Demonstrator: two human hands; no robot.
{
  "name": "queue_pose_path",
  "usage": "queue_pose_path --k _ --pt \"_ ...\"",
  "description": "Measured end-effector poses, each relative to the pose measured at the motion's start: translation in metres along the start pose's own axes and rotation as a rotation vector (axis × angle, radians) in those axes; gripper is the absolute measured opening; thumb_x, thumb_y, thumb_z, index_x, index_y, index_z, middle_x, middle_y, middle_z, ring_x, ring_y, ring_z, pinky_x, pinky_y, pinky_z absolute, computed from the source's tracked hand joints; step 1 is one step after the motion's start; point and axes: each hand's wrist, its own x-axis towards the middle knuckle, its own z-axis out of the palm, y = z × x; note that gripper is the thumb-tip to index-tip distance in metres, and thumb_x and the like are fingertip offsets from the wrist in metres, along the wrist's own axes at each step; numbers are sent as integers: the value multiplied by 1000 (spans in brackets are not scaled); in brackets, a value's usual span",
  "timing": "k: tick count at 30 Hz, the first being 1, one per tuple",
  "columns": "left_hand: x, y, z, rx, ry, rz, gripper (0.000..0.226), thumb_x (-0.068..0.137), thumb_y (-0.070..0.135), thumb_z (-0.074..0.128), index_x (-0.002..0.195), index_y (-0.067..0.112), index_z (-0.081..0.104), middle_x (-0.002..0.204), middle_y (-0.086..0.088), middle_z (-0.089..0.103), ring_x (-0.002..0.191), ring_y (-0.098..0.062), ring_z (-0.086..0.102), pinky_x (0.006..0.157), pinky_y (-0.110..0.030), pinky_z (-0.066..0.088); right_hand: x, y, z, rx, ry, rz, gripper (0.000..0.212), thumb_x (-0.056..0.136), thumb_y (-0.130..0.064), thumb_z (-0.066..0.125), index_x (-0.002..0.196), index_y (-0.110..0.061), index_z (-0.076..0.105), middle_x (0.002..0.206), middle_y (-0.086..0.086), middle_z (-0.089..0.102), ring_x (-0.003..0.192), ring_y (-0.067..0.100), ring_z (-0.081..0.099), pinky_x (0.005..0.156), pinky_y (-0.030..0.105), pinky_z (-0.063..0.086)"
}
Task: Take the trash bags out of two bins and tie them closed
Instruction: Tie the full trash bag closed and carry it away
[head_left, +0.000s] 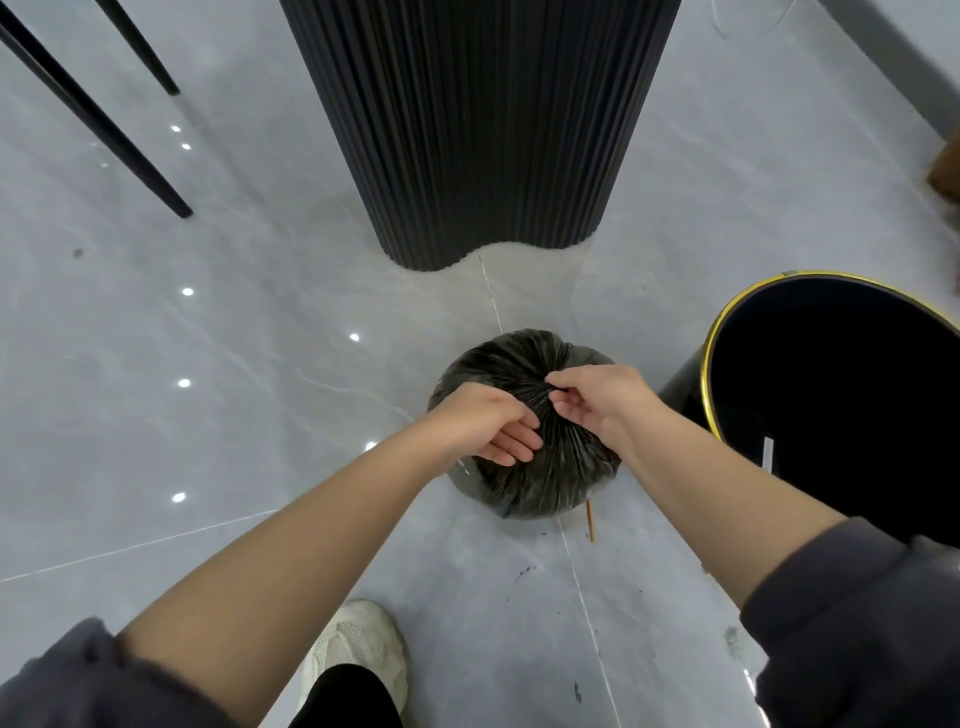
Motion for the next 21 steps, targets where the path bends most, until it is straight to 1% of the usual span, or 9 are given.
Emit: queue_pose_path --k 1,3,5,8,11,14,17,19,21 --pt "0 0 1 -3 -6 -10 24 96 13 45 97 5 67 86 -10 73 72 -18 69 65 -27 56 3 1 1 -103 37 -17 6 80 -5 70 81 -1 66 63 10 61 52 16 60 45 22 50" --pt "2 -2 3 27 7 -4 25 96 12 43 98 6 68 90 -8 73 77 -18 69 74 -31 56 5 2 1 -483 124 -172 13 76 -17 71 83 -6 71 73 8 68 73 23 64 68 33 55" --pt "3 -3 3 51 19 13 25 96 12 43 97 9 67 89 -6 72 79 -17 68 80 -34 55 0 2 3 -808 198 -357 12 77 -24 64 77 -18 74 78 0 70 81 21 60 89 36 46" --pt "3 -4 2 75 28 29 26 97 11 41 100 8 67 89 -5 71 82 -18 67 83 -35 54 -8 4 5 -1234 339 -628 19 81 -26 52 70 -26 68 73 -6 64 79 19 47 82 39 25" --pt "4 -5 1 95 43 41 27 97 11 41 103 7 66 90 -5 71 81 -17 67 85 -36 54 -6 10 6 -1519 370 -850 19 84 -24 49 74 -23 66 76 -3 60 79 19 45 77 37 22" --pt "5 -6 0 85 42 45 27 97 10 40 100 8 66 87 -4 71 78 -16 67 82 -35 55 -4 12 3 -1412 269 -839 16 86 -21 52 83 -16 67 87 3 61 80 25 58 69 30 34" --pt "7 -7 -1 76 41 61 26 97 8 40 98 7 66 83 -3 70 77 -17 67 78 -32 55 -1 10 2 -1139 195 -698 17 83 -16 56 71 -11 67 79 5 66 74 24 61 58 25 39" --pt "7 -8 -1 79 44 71 25 97 7 41 98 7 66 83 -4 70 76 -17 67 78 -32 55 4 8 1 -972 145 -583 19 81 -16 61 68 -6 69 76 10 71 73 25 63 59 25 43" --pt "7 -9 -1 61 30 64 25 97 7 41 94 8 66 85 -5 71 78 -17 68 77 -32 55 10 8 1 -763 127 -475 19 79 -17 67 74 1 72 78 17 72 77 30 66 68 33 54"
